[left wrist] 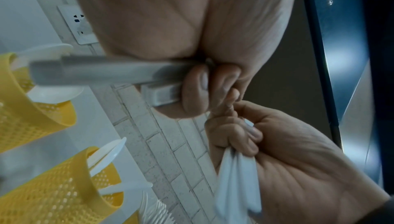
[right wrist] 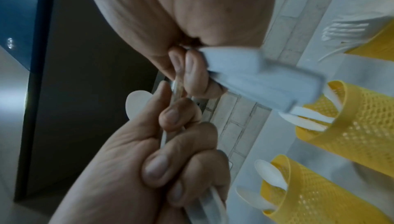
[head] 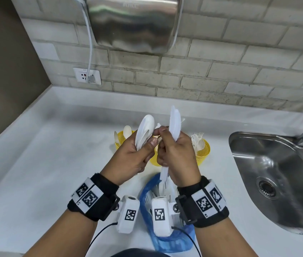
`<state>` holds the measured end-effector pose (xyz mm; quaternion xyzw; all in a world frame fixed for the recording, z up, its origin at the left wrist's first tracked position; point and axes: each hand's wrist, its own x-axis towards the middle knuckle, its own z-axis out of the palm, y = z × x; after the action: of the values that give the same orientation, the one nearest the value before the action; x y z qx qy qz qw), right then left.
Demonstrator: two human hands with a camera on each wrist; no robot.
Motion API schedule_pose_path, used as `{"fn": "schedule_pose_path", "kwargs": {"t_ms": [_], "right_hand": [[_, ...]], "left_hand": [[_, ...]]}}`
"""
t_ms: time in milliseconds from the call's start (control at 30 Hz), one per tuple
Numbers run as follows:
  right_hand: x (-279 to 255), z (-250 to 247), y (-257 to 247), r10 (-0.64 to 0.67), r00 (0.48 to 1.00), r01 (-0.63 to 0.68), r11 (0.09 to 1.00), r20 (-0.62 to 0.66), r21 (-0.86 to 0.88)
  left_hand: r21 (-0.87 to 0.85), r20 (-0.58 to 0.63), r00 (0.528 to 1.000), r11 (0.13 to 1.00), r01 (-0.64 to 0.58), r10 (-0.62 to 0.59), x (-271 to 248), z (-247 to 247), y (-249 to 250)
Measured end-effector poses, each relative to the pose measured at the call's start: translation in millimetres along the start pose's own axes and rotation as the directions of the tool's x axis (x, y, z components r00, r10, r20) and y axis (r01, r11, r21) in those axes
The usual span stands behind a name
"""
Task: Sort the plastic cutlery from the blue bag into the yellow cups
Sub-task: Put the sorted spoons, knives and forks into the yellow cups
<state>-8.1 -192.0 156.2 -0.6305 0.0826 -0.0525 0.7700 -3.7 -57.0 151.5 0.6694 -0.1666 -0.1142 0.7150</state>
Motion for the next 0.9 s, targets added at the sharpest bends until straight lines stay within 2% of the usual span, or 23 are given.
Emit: {"fn": "schedule_pose_path", "kwargs": {"t_ms": [67,233,333,400,467,567,633,700,767,800,900], "right_hand": [[-1,2,-4,0.019,0.999,-0.016,0.997,-0.031,0.074],[9,-7,-7,0.037,0.979,0.007,0.976,-0.199,0.217],[18,-16,-7,0.154,0.963,-0.024,0.866,-0.220,0.500],[22,-23,-9,0.179,0.950,-0.001,0.822,-0.256,0.570],[24,-28,-14,0.114,0.932,0.088,0.848,-0.343,0.522],[19,-29,-25,-0.160,0.896,0.281,0.926,-0.414,0.252],[10,-27,-34,-0.382,0.877,0.393,0.919,-0.291,-0.023],[-3,-23,-44,-0.487,0.873,0.473,0.856,-0.018,-0.209],[-13,-24,-50,-0.454,0.859,0.509,0.810,0.237,-0.293],[-15,-24,-52,-0.420,0.847,0.517,0.791,0.324,-0.327],[-15,-25,-54,-0.345,0.829,0.526,0.750,0.440,-0.402]], "left_hand": [[0.009,0.017,1.000,1.000,-0.009,0.009,-1,0,2],[0.024,0.027,1.000,1.000,0.010,-0.011,-4,-1,3],[0.056,0.059,0.998,0.998,-0.029,0.026,-5,-1,7],[0.084,0.081,0.996,0.995,-0.048,0.041,-7,-2,10],[0.098,0.089,0.995,0.994,-0.045,0.036,-9,-4,11],[0.118,0.107,0.993,0.991,-0.062,0.049,-11,-4,11],[0.135,0.103,0.992,0.987,-0.085,0.071,-10,-4,9],[0.196,0.108,0.989,0.973,-0.120,0.100,-9,-5,7],[0.260,0.122,0.987,0.957,-0.132,0.103,-9,-7,6],[0.288,0.123,0.987,0.948,-0.133,0.101,-8,-8,5],[0.339,0.119,0.988,0.931,-0.137,0.102,-6,-10,5]]}}
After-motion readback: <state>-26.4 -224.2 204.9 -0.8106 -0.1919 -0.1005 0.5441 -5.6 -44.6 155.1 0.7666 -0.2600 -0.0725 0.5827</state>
